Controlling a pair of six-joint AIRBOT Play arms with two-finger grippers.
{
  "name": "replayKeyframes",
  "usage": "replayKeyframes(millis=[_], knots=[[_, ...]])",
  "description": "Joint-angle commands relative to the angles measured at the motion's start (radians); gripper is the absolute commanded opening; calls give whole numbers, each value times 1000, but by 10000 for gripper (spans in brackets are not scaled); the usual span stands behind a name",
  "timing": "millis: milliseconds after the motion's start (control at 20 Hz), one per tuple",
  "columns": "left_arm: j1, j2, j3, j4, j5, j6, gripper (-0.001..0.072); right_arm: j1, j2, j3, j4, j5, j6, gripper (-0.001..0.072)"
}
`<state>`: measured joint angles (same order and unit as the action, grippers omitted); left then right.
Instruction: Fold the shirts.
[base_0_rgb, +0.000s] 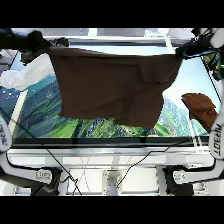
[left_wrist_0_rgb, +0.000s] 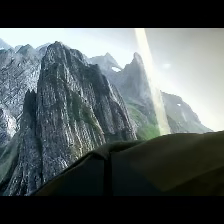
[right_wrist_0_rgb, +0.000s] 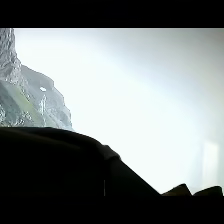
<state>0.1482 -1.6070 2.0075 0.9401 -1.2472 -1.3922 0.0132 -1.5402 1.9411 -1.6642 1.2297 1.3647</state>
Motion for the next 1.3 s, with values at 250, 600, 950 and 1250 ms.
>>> replayKeyframes(millis=[250,600,950,1250], knots=[[0,-312,-1,3,121,4,8,0,-264,-13,54,-220,36,20],[0,-398,-1,29,165,4,8,-13,-370,-12,84,-246,69,20],[-1,-380,96,-285,129,137,7,-14,-368,100,214,-205,15,20],[0,-217,111,-282,61,161,6,-14,-228,157,268,-116,-10,20]])
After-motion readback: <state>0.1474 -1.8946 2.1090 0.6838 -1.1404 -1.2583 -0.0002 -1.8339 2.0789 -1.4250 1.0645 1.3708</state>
